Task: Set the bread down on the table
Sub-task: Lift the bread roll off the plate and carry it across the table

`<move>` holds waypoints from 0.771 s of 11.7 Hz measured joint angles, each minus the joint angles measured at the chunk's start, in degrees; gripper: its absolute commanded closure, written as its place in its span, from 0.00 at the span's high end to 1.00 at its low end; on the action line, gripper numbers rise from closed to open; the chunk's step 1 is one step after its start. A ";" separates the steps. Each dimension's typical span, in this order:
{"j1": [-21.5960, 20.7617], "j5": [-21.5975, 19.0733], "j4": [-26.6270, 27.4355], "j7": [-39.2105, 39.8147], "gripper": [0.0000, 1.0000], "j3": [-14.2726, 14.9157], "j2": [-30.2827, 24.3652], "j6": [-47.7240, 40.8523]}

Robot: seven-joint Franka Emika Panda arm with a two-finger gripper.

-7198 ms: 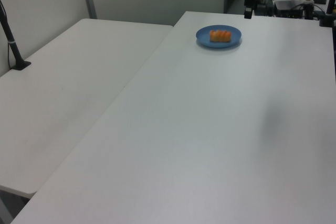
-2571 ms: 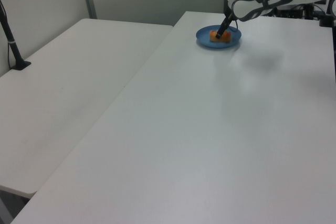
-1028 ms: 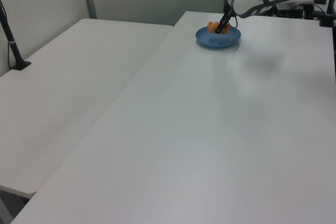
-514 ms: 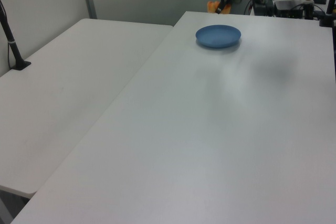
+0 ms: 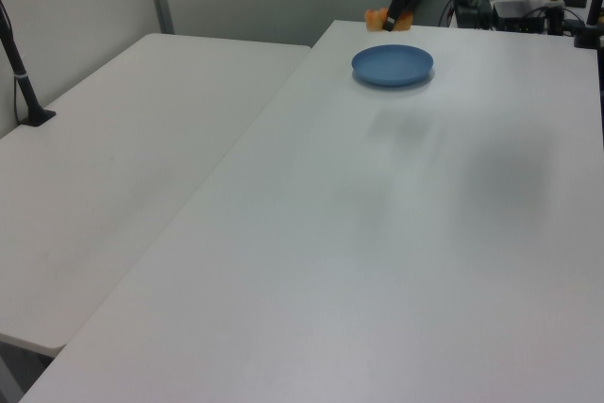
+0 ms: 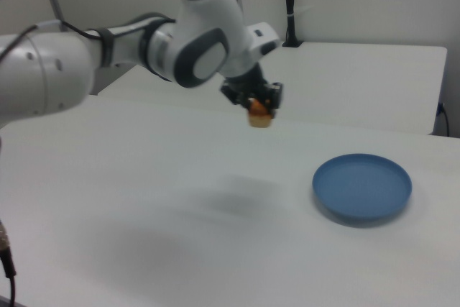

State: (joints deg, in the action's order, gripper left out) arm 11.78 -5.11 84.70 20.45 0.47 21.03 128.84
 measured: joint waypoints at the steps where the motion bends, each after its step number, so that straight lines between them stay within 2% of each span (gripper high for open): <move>1: -1.32 0.00 1.03 -1.77 0.52 -0.02 -1.76 -3.16; 4: -6.25 0.04 2.89 -8.68 0.53 -0.09 -4.59 -9.41; 9: -19.02 3.68 6.06 -23.77 0.53 -0.34 -4.79 -9.44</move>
State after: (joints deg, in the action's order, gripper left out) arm -7.24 -1.43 90.76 -3.31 0.12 16.24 119.40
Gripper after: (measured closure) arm 0.467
